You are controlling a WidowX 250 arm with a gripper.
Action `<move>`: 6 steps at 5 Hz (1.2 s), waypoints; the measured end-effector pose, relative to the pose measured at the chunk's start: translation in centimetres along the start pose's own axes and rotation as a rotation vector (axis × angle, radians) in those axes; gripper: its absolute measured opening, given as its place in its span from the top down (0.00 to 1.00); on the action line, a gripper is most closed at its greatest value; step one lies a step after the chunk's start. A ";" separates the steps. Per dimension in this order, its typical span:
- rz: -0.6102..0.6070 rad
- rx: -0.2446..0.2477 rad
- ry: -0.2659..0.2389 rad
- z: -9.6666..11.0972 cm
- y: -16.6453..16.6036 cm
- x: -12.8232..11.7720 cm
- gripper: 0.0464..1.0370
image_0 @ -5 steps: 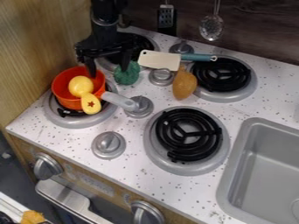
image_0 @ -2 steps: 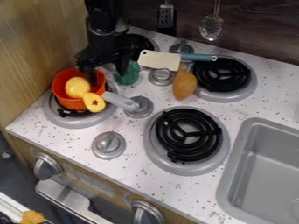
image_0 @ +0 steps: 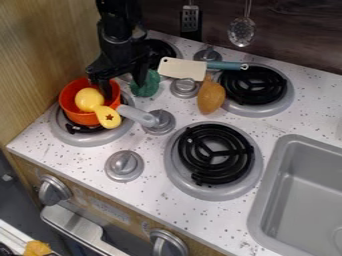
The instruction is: Moved the pan
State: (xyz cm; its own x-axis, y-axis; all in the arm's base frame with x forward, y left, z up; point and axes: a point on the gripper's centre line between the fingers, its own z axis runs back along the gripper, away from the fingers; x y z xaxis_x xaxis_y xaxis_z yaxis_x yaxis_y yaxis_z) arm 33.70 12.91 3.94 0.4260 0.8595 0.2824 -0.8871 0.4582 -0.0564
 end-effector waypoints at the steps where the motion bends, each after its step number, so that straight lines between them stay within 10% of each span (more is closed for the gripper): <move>1: -0.005 -0.006 0.000 -0.3 -0.1 -0.1 0.10; 4: 0.004 0.012 0.003 -0.4 0.3 0.0 0.89; 6: 0.007 0.011 0.009 -0.2 0.1 0.0 0.97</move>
State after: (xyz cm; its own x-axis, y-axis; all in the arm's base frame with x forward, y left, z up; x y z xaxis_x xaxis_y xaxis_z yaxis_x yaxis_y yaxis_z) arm 33.66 13.02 3.73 0.4218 0.8646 0.2730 -0.8917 0.4501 -0.0477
